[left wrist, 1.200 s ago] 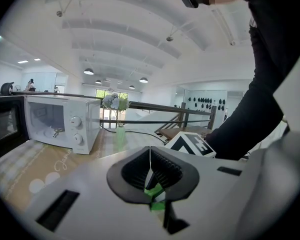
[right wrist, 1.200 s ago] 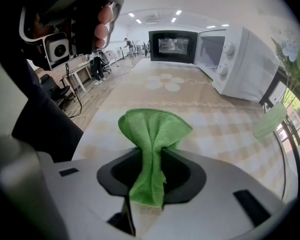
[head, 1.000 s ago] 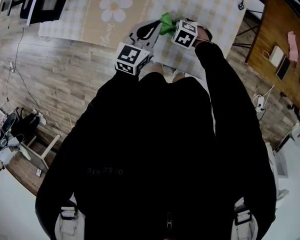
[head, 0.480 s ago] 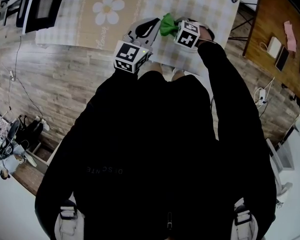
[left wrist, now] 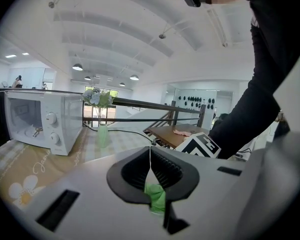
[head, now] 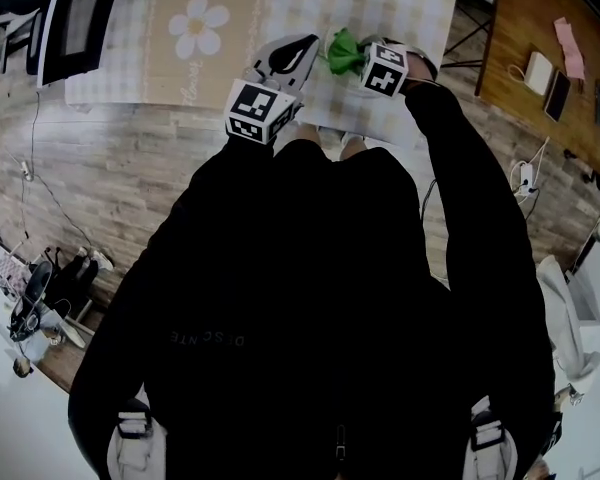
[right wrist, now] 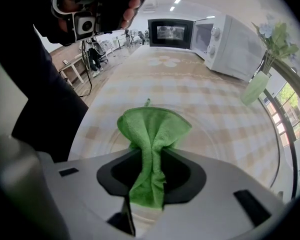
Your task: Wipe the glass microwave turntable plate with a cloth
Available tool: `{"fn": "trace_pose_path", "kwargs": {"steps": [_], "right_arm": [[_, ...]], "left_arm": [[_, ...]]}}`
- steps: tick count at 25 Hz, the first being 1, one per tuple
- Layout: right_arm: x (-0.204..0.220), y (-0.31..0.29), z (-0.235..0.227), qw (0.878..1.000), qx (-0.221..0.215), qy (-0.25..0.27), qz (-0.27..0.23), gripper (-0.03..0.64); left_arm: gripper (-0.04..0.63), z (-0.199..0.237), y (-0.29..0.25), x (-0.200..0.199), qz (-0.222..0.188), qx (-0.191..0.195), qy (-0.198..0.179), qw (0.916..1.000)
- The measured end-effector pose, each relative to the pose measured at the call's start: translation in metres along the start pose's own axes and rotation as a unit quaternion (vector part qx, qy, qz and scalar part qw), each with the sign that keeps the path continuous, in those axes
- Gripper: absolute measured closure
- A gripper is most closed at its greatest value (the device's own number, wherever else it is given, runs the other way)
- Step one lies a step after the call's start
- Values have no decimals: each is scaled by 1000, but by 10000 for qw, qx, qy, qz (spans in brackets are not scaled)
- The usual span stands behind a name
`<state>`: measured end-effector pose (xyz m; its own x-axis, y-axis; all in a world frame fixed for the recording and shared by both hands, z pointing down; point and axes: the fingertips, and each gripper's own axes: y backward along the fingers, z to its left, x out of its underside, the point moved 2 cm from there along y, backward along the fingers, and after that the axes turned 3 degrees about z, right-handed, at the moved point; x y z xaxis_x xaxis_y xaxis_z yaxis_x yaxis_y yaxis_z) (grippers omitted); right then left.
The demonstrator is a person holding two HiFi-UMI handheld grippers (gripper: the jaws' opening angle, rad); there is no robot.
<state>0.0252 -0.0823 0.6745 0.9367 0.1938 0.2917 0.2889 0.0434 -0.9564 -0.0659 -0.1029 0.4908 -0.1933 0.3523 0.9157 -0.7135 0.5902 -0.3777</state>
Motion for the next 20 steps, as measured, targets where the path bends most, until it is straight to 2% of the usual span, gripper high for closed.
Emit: {"fn": "trace_pose_path", "kwargs": {"steps": [20], "right_arm": [[98, 29, 5, 9985, 172, -515, 120, 483]], "left_arm": [[574, -54, -45, -10, 97, 510, -204, 9984]]}}
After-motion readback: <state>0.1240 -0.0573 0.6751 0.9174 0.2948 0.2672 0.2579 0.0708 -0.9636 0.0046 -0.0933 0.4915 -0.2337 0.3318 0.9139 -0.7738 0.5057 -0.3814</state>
